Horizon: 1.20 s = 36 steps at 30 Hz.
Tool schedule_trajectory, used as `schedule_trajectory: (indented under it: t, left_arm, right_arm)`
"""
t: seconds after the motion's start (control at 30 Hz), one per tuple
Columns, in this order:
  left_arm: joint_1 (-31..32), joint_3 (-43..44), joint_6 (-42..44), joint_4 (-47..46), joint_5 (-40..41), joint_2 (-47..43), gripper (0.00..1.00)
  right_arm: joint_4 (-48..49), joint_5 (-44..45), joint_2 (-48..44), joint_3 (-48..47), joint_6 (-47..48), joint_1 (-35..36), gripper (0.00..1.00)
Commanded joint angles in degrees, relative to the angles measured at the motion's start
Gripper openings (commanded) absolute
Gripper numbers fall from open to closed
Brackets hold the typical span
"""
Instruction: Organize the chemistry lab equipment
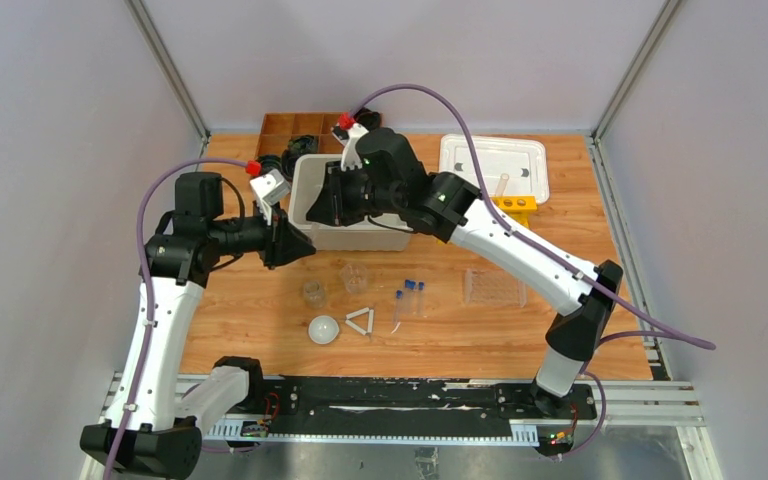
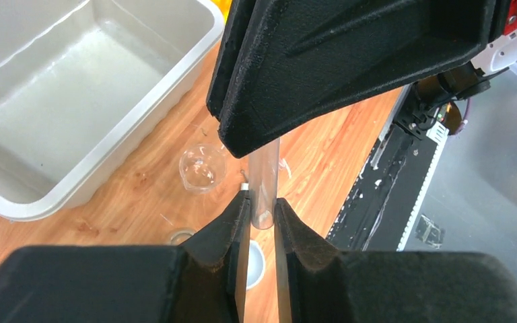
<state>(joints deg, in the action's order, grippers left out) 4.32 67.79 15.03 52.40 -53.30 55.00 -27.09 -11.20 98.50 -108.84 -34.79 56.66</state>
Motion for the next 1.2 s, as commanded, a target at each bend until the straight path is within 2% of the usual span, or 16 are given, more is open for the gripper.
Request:
schedule_trajectory:
  t: [0.0,0.03,0.1,0.13,0.2,0.27,0.37,0.43,0.6,0.77,0.93,1.17]
  left_arm:
    - [0.2,0.1,0.4,-0.8,1.9,-0.1,0.41]
    - [0.2,0.3,-0.2,-0.8,2.4,-0.1,0.56]
    - [0.2,0.6,-1.0,-0.8,3.3,-0.2,0.95]
    - [0.2,0.9,-1.5,-0.8,3.8,-0.2,0.99]
    - [0.2,1.4,-2.6,-0.8,4.4,-0.1,1.0]
    - [0.2,2.1,-4.1,-0.8,5.2,0.2,1.0]
    - [0.2,3.1,-6.0,-0.8,7.0,0.9,1.0]
    - [0.2,3.3,-6.4,-0.8,8.3,1.3,1.0]
    - [0.2,3.3,-6.3,-0.8,11.6,2.2,1.0]
    - [0.2,3.1,-7.0,-0.7,11.7,2.8,1.0]
    - [0.2,2.7,-6.8,-0.6,11.4,2.8,1.0]
    - [0.2,0.0,-6.9,-0.6,12.1,2.6,1.0]
  right_arm:
    - [-3.2,-3.9,-0.2,-1.5,2.1,-1.9,0.01]
    - [-3.7,-3.8,-0.8,-1.2,2.5,-2.5,0.0]
    - [-4.7,-2.7,-2.3,0.3,3.5,-3.8,0.0]
    - [-5.1,-1.1,-3.7,1.5,4.4,-4.6,0.0]
    - [-5.8,5.0,-7.5,5.2,7.3,-6.2,0.0]
    - [-5.5,15.0,-13.0,11.0,9.6,-7.5,0.0]
    - [1.2,30.2,-23.3,23.0,14.5,-9.5,0.0]
    - [2.6,33.8,-28.3,28.9,15.1,-13.6,0.0]
    - [3.0,37.0,-35.5,39.2,14.3,-26.7,0.0]
    - [8.6,39.7,-38.6,47.9,13.3,-36.2,0.0]
    - [20.9,40.3,-39.2,56.7,13.4,-41.4,0.0]
    - [24.5,38.4,-29.8,55.3,11.9,-44.4,0.0]
